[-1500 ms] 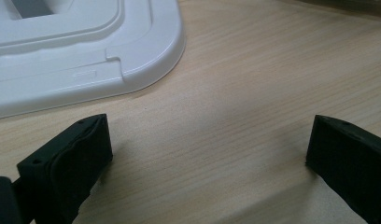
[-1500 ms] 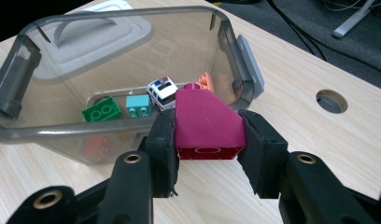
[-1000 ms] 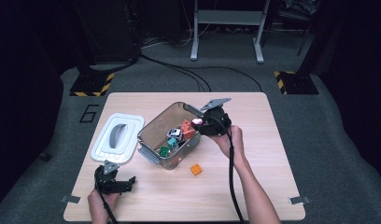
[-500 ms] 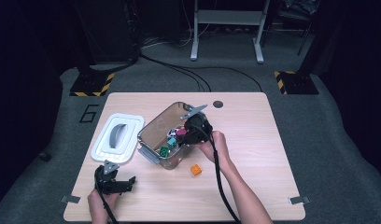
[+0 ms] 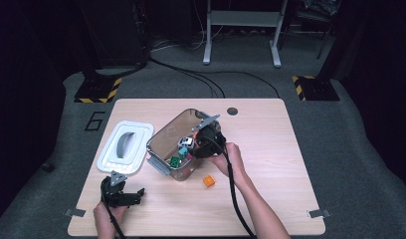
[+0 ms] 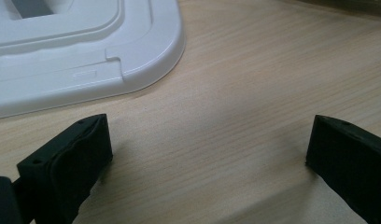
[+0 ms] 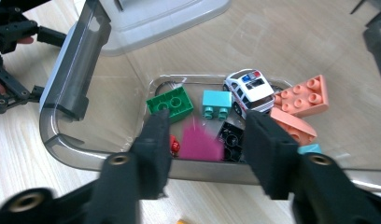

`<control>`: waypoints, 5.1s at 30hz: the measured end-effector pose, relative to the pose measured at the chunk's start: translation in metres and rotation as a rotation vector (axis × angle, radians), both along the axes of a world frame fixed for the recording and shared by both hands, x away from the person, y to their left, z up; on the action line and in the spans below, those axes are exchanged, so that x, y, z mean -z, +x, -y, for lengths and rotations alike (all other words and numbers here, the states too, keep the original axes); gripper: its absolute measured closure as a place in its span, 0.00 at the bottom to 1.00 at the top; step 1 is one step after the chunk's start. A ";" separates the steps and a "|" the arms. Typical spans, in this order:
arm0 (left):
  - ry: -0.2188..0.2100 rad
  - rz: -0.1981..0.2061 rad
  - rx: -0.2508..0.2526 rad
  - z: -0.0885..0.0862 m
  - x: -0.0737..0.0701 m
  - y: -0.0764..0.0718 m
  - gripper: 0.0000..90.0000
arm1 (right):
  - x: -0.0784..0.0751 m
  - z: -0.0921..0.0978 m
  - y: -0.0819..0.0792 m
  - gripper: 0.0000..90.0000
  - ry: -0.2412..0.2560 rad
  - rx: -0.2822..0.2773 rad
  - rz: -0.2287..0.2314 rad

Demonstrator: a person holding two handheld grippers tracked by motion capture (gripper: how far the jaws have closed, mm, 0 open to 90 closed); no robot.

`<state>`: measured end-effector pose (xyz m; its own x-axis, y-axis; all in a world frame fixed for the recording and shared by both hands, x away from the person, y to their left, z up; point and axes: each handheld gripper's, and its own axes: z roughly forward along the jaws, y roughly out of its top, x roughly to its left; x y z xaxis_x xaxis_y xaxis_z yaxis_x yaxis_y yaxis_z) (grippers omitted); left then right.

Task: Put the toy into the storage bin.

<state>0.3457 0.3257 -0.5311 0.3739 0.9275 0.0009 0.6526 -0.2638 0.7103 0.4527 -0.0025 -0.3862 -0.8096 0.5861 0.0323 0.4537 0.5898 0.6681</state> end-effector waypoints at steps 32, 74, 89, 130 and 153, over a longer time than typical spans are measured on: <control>0.000 0.001 0.000 0.000 0.000 0.000 0.00 | 0.095 0.048 -0.052 0.18 0.012 0.149 -0.041; -0.007 0.007 -0.006 0.001 0.000 0.000 0.00 | 0.078 0.072 -0.047 0.65 0.011 0.213 0.023; 0.004 -0.001 0.003 0.000 0.000 0.000 0.00 | 0.042 0.081 -0.035 0.65 0.045 0.197 0.044; -0.006 0.008 -0.014 0.001 0.001 0.000 0.00 | -0.008 0.010 0.012 0.65 0.025 0.081 0.047; -0.005 0.009 -0.014 0.001 0.001 0.000 0.00 | -0.005 0.020 -0.007 0.27 0.029 0.099 0.065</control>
<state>0.3456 0.3250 -0.5318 0.3610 0.9326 -0.0008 0.6501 -0.2510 0.7172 0.4452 -0.0227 -0.3814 -0.7487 0.6629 -0.0003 0.4637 0.5240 0.7144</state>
